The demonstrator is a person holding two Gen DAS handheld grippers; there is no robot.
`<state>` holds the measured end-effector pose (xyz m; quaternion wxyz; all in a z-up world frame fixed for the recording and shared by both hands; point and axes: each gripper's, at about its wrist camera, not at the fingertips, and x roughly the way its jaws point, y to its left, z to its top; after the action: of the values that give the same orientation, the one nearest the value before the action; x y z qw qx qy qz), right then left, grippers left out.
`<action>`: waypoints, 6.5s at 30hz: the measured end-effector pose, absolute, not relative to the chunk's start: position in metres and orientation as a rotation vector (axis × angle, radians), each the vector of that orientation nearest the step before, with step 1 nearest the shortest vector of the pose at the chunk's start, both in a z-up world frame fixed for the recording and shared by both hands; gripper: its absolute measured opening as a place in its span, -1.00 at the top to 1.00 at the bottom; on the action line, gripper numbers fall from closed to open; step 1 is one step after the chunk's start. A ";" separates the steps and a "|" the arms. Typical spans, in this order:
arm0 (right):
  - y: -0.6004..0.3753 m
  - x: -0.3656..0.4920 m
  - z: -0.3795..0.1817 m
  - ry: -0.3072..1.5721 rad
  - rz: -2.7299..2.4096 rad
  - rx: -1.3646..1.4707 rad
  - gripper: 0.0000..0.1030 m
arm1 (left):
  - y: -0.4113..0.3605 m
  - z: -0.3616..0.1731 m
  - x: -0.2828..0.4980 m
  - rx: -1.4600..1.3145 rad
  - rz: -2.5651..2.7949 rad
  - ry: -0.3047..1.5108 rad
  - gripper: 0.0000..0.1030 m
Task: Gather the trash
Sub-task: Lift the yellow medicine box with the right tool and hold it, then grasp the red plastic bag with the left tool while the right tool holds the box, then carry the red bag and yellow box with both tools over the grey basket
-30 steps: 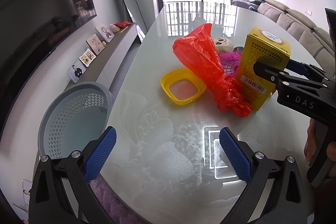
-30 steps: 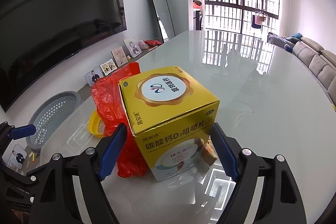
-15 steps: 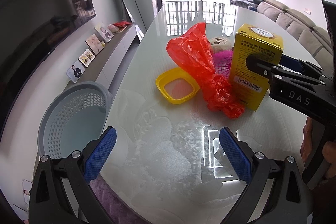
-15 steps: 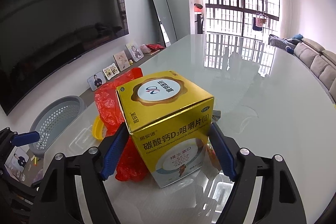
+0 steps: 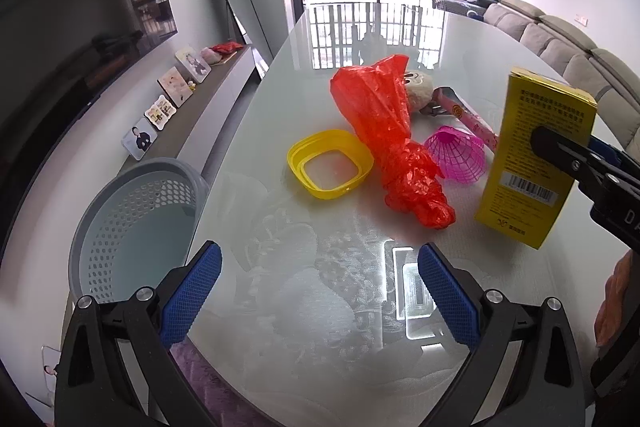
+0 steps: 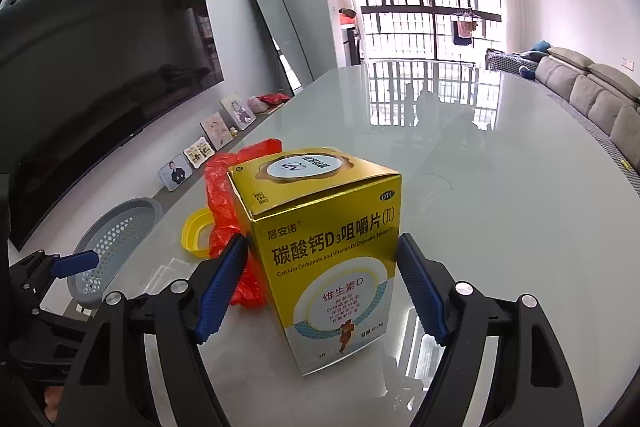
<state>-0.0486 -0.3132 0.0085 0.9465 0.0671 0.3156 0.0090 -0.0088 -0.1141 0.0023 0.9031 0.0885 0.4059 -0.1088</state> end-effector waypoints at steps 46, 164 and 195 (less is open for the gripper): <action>-0.357 -0.086 -0.005 0.658 -0.215 0.179 -0.42 | -0.154 0.004 -0.005 0.200 -0.265 0.840 -0.88; -0.247 -0.082 0.023 0.647 -0.032 0.143 -0.41 | -0.012 0.026 -0.020 0.065 -0.201 0.766 0.44; -0.024 0.117 -0.003 0.754 0.416 -0.007 -0.41 | 0.157 -0.021 0.059 -0.048 0.084 0.883 0.43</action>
<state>0.1170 -0.0237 -0.0032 0.9087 -0.0032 0.3654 0.2018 0.0587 0.1569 -0.0206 0.9029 -0.0234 0.4273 0.0405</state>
